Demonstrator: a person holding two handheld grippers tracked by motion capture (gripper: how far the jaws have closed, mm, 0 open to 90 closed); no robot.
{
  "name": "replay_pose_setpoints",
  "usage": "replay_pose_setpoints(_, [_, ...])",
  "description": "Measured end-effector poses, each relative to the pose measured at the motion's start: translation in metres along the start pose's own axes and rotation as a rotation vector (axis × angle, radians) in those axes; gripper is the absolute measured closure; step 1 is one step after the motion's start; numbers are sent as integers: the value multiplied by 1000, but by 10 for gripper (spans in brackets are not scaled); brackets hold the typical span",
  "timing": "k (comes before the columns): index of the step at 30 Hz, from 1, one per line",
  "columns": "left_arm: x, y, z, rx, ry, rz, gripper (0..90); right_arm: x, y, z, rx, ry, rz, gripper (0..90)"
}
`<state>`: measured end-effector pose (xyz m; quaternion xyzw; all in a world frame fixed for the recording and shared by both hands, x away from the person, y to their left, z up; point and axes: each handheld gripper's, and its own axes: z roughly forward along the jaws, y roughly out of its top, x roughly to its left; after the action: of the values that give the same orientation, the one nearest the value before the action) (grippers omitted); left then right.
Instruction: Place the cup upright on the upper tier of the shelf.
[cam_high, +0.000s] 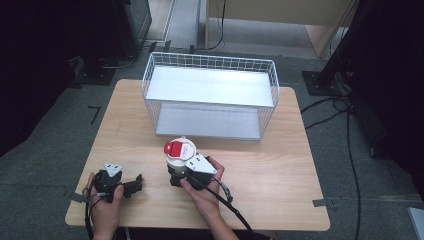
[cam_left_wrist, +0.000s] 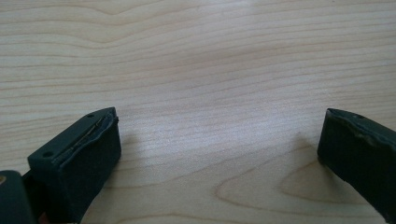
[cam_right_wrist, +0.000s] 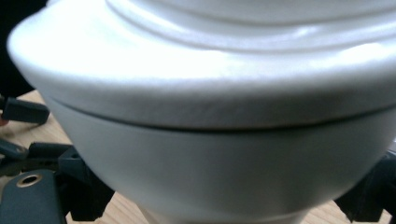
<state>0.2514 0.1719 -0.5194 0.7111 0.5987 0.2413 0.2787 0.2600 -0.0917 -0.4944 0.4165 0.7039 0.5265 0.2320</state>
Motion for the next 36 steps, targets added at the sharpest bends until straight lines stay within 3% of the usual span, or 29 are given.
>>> replay_pose_setpoints(5, [0,0,0,0,0,0,0,0,0,3,-28,4,14,101])
replay_pose_setpoints(9, [0,0,0,0,0,0,0,0,-1,4,-39,4,3,105])
replay_pose_setpoints(11, [0,0,0,0,0,0,0,2,-2,2,-52,1,-24,109])
replay_pose_setpoints(17, [0,0,0,0,0,1,0,4,-4,-2,-82,12,-11,112])
replay_pose_setpoints(28, [0,0,0,-1,1,0,0,3,17,-16,-159,16,-8,113])
replay_pose_setpoints(36, [0,0,0,-1,0,0,0,3,35,-24,-192,17,-34,113])
